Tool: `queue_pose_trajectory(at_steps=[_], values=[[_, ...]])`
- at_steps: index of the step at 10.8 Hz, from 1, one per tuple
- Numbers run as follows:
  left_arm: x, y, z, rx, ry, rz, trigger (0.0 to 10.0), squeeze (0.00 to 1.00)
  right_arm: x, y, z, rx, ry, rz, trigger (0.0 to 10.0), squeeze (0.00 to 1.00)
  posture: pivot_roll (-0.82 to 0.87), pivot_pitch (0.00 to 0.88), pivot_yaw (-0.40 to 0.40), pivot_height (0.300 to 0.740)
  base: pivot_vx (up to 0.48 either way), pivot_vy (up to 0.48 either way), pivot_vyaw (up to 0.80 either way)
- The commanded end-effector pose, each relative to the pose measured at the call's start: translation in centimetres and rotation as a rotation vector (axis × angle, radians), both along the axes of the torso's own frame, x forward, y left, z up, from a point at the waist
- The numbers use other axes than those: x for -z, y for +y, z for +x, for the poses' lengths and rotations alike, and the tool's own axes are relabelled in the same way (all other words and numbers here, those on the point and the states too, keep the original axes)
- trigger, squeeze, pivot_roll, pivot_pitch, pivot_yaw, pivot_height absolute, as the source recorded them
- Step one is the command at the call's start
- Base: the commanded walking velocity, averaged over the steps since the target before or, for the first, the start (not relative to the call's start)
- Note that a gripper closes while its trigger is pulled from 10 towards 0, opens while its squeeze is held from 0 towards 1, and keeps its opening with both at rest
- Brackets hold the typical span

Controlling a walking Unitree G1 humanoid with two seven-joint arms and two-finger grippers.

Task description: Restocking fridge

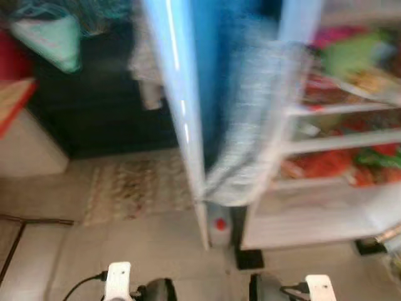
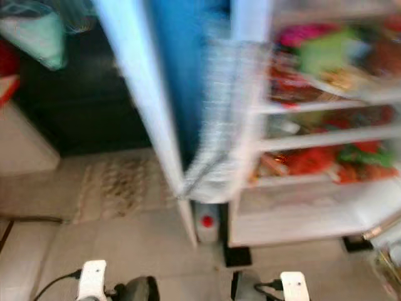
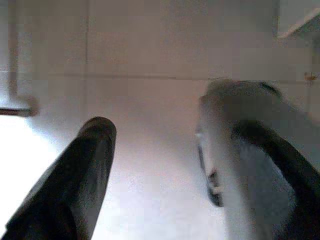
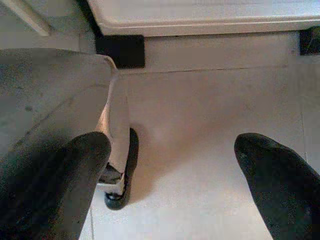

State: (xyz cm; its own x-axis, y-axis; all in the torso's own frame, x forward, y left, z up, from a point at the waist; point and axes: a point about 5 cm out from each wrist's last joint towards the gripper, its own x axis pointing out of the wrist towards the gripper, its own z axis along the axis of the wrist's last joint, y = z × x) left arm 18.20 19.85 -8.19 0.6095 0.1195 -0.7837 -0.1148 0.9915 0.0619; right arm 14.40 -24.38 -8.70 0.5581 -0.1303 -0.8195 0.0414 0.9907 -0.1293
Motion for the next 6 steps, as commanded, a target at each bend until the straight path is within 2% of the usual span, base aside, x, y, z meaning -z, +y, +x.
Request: queue_pose_trajectory(at_steps=[1, 2, 6], values=[[0.49, 0.18, -1.0, 0.01, 0.047, 0.004, 10.0, 0.0, 0.35, 1.16, -0.18, -0.028, 0.009, 0.04, 10.0, 0.0, -0.14, 0.05, 0.105, 0.626, 0.0, 0.0, 0.0], [0.51, 0.24, -1.05, 0.011, 0.048, 0.004, 10.0, 0.0, 0.3, 1.24, -0.12, -0.019, -0.008, 0.051, 10.0, 0.0, -0.14, 0.044, 0.108, 0.631, 0.0, 0.0, 0.0], [0.5, 0.21, -1.04, 0.015, 0.046, -0.001, 10.0, 0.0, 0.32, 1.19, -0.11, -0.025, 0.004, 0.05, 10.0, 0.0, -0.14, 0.067, 0.101, 0.716, 0.0, 0.0, 0.0]])
